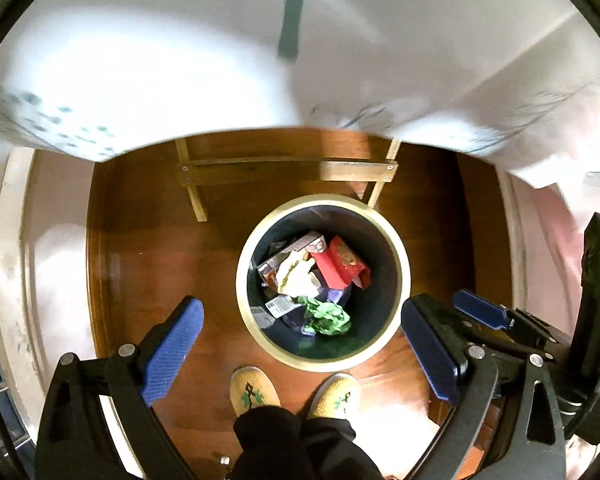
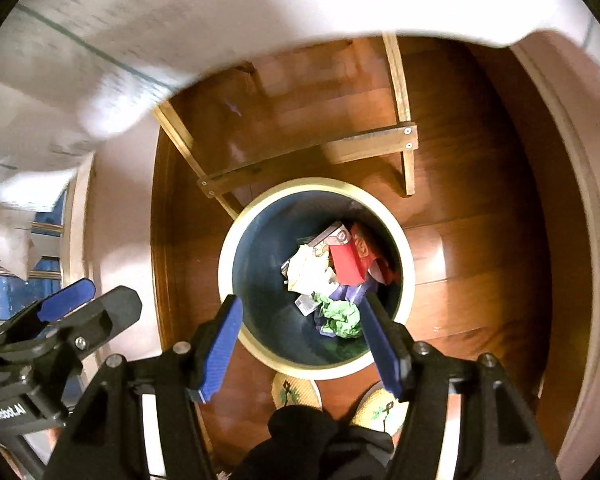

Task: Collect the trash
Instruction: 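Raise both tools back toward the table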

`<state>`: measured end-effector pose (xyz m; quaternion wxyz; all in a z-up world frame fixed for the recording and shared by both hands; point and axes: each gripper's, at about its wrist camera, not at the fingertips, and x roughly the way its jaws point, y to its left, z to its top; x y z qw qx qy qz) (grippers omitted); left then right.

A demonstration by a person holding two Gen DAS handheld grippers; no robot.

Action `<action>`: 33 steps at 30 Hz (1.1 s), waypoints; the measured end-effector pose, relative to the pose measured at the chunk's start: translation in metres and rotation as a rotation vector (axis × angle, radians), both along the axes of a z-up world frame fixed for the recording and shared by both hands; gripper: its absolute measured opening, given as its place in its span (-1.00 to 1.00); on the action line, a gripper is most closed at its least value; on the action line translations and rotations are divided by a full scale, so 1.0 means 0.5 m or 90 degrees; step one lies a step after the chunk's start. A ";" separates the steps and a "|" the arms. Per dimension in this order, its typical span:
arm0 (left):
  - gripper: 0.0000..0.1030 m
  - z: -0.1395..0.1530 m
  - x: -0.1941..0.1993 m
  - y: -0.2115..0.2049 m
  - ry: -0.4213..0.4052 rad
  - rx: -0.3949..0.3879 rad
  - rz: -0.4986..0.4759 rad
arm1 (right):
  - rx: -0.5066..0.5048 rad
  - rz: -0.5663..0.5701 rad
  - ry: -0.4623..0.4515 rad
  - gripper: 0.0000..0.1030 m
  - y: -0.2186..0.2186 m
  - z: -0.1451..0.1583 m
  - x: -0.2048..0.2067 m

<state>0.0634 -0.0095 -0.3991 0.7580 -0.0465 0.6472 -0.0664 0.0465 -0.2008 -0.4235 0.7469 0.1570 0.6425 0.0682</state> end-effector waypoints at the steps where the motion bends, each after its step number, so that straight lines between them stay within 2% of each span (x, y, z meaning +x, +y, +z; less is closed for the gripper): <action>1: 0.91 0.015 -0.001 0.000 -0.002 0.000 0.000 | 0.001 -0.002 -0.002 0.19 -0.001 0.022 -0.003; 7: 0.91 0.166 -0.018 -0.006 -0.027 -0.006 -0.001 | 0.005 0.005 -0.025 0.19 -0.004 0.158 -0.018; 10: 0.91 0.265 -0.027 -0.005 -0.050 -0.009 0.002 | 0.013 0.011 -0.049 0.19 -0.010 0.262 -0.029; 16: 0.91 0.484 -0.051 0.003 -0.128 -0.008 0.014 | 0.017 0.045 -0.110 0.19 -0.017 0.462 -0.054; 21: 0.91 0.642 -0.072 0.007 -0.196 0.002 0.026 | 0.022 0.070 -0.171 0.19 -0.029 0.603 -0.067; 28: 0.91 0.806 -0.094 0.008 -0.303 0.027 0.055 | 0.027 0.113 -0.275 0.19 -0.028 0.761 -0.063; 33: 0.91 0.891 -0.092 0.004 -0.369 0.050 0.061 | 0.030 0.143 -0.331 0.19 -0.013 0.841 -0.024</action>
